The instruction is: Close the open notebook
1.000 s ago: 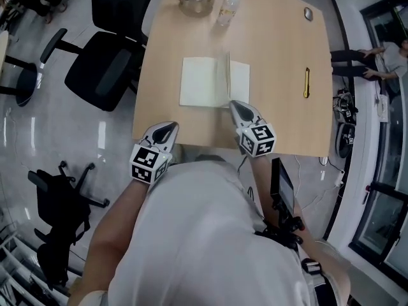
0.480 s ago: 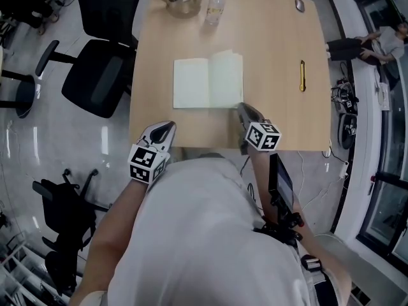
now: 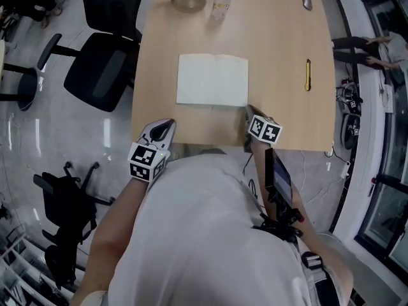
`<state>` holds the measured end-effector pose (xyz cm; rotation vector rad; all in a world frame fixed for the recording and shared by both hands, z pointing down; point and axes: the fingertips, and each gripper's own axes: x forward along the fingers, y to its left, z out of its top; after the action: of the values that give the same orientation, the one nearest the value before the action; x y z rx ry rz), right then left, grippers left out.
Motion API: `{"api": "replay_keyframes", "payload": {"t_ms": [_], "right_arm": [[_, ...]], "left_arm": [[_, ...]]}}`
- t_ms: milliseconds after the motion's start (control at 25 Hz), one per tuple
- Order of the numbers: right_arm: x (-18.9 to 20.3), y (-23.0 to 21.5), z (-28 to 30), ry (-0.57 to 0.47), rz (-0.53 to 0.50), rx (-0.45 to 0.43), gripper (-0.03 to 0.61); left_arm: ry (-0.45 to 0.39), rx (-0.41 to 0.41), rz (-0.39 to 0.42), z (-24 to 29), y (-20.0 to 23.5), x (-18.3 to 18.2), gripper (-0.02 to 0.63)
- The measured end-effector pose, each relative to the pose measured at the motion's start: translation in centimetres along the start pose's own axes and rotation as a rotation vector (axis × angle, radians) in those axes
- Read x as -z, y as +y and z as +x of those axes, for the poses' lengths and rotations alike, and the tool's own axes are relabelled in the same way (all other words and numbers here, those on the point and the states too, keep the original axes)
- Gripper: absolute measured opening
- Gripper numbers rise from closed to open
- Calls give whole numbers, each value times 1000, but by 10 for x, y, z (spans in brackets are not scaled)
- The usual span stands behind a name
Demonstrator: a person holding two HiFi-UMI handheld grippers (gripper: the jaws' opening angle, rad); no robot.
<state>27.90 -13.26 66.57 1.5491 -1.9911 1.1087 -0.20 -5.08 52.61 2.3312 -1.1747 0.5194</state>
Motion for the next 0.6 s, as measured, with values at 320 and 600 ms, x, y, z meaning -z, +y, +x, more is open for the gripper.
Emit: {"api": "replay_keyframes", "payload": {"t_ms": [320, 600], "right_arm": [[-36, 34, -18, -81, -406, 54, 21], [-34, 145, 0, -61, -847, -186, 21]], "left_arm": [[-18, -27, -45, -8, 6, 9, 9], [-58, -74, -94, -24, 11, 18, 8]]}}
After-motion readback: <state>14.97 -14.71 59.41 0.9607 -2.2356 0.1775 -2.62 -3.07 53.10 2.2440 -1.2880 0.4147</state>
